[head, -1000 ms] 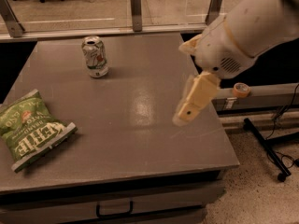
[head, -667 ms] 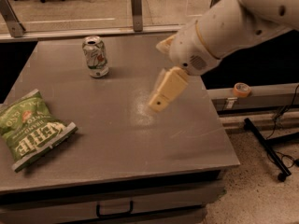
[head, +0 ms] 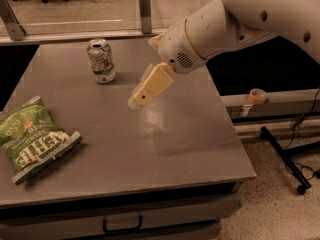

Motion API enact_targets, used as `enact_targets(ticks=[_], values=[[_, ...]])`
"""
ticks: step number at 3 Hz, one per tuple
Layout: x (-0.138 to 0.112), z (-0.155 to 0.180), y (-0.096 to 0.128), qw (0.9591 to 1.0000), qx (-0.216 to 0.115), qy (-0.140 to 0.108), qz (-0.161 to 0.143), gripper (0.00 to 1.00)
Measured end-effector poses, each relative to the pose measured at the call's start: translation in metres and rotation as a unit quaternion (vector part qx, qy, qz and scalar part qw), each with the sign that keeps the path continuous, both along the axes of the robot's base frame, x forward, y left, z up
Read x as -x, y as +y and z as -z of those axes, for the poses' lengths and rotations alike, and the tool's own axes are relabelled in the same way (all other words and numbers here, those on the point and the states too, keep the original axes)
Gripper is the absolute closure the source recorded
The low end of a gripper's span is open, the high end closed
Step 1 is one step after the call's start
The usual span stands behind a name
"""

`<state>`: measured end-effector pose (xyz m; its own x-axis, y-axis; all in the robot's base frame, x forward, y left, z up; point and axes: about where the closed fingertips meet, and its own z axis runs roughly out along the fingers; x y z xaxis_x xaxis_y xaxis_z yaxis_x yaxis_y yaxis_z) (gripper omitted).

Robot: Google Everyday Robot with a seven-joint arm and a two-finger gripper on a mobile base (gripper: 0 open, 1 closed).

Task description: Pick 7up can

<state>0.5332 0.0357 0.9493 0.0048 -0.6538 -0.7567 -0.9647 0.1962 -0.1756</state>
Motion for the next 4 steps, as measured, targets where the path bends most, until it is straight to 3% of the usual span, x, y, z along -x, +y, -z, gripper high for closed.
enact_targets(ticks=[1, 2, 3, 4], values=[[-0.011, 0.005, 0.002, 0.9997, -0.012, -0.010, 0.019, 0.00], [-0.045, 0.028, 0.010, 0.9965, -0.038, -0.023, 0.070, 0.00], [-0.085, 0.043, 0.023, 0.9908, -0.069, -0.028, 0.112, 0.00], [-0.120, 0.052, 0.045, 0.9875, -0.094, -0.030, 0.123, 0.00]])
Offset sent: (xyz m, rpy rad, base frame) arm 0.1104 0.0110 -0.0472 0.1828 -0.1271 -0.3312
